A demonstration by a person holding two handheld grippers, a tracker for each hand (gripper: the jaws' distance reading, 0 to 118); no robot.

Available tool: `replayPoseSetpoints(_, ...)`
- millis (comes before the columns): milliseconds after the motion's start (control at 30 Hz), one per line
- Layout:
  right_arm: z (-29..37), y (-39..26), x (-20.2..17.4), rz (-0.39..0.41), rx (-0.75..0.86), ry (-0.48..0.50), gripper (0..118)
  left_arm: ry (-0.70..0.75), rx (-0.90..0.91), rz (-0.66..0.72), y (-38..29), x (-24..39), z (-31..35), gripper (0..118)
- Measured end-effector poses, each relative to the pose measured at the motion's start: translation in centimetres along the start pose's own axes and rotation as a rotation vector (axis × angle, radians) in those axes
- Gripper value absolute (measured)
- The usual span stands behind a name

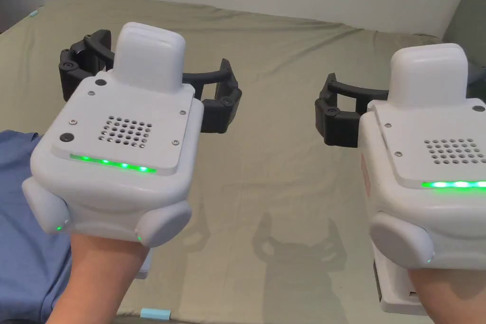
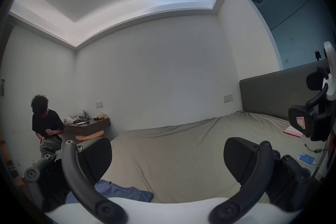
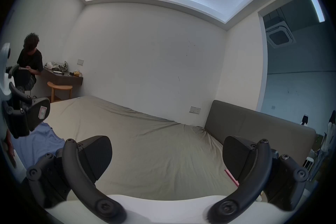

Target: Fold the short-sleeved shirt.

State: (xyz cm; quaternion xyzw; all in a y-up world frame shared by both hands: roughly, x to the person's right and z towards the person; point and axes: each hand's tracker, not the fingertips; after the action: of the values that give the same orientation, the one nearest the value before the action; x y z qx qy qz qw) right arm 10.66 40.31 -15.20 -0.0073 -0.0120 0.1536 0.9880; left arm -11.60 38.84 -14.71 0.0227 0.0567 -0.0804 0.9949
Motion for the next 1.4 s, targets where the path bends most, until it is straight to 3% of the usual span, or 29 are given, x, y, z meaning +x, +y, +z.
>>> replayPoseSetpoints(500, 0.0, 0.1, 0.6, -0.016, -0.005, -0.006, 118, 0.018, 0.000, 0.012, 0.2, -0.2, 0.2, 118)
replayPoseSetpoints(600, -0.4, -0.1, 0.7, 0.003, -0.011, 0.019, 118, 0.064, 0.013, -0.111, -0.4, 0.3, 0.3, 118)
replayPoseSetpoints(667, -0.6, -0.3, 0.4, 0.111, 0.009, 0.017, 118, 0.041, 0.003, -0.194, -0.7, 0.6, 0.1, 118)
replayPoseSetpoints(733, -0.5, -0.7, -0.2, 0.288, 0.058, 0.013, 118, 0.064, 0.025, -0.330, -1.2, 0.9, -0.1, 118)
replayPoseSetpoints(800, -0.4, -1.8, -1.4, 0.554, 0.152, -0.019, 118, 0.113, 0.088, -0.614, -2.3, 1.7, -0.5, 118)
replayPoseSetpoints(900, -0.9, -5.1, -3.6, 1.089, 0.311, -0.198, 118, 0.214, 0.273, -1.184, -6.2, 3.0, -1.1, 118)
replayPoseSetpoints(933, -1.1, -6.2, -3.8, 1.217, 0.378, -0.220, 118, 0.252, 0.333, -1.341, -7.6, 3.2, -1.3, 118)
replayPoseSetpoints(967, -1.1, -6.7, -3.8, 1.243, 0.401, -0.186, 118, 0.267, 0.370, -1.433, -8.5, 3.2, -1.4, 118)
replayPoseSetpoints(1000, -1.0, -6.6, -3.9, 1.187, 0.374, -0.145, 118, 0.254, 0.345, -1.380, -8.4, 3.3, -1.4, 118)
replayPoseSetpoints(1067, -0.8, -5.0, -3.5, 0.939, 0.267, -0.054, 118, 0.152, 0.188, -1.051, -6.5, 3.2, -0.9, 118)
replayPoseSetpoints(1133, -0.8, -2.8, -2.4, 0.557, 0.133, 0.017, 118, 0.039, -0.008, -0.473, -3.4, 1.8, -0.9, 118)
replayPoseSetpoints(1200, -0.6, -0.9, -0.1, 0.113, 0.036, 0.111, 118, -0.095, -0.077, 0.116, -1.9, -1.7, -1.0, 118)
replayPoseSetpoints(1233, -0.5, -0.3, 1.3, -0.116, -0.009, 0.191, 118, -0.148, -0.091, 0.358, -1.9, -3.0, -0.9, 118)
replayPoseSetpoints(1267, -0.7, -0.5, 2.5, -0.288, -0.045, 0.263, 118, -0.148, -0.099, 0.475, -2.2, -3.5, -0.9, 118)
replayPoseSetpoints(1300, -0.8, -0.7, 3.1, -0.409, -0.075, 0.291, 118, -0.124, -0.121, 0.544, -2.4, -3.6, -0.9, 118)
replayPoseSetpoints(1333, -0.9, -1.0, 3.4, -0.472, -0.082, 0.296, 118, -0.078, -0.156, 0.555, -2.5, -3.6, -1.0, 118)
replayPoseSetpoints(1400, -0.6, -1.5, 2.8, -0.387, -0.047, 0.237, 118, 0.011, -0.149, 0.472, -2.8, -3.2, -1.0, 118)
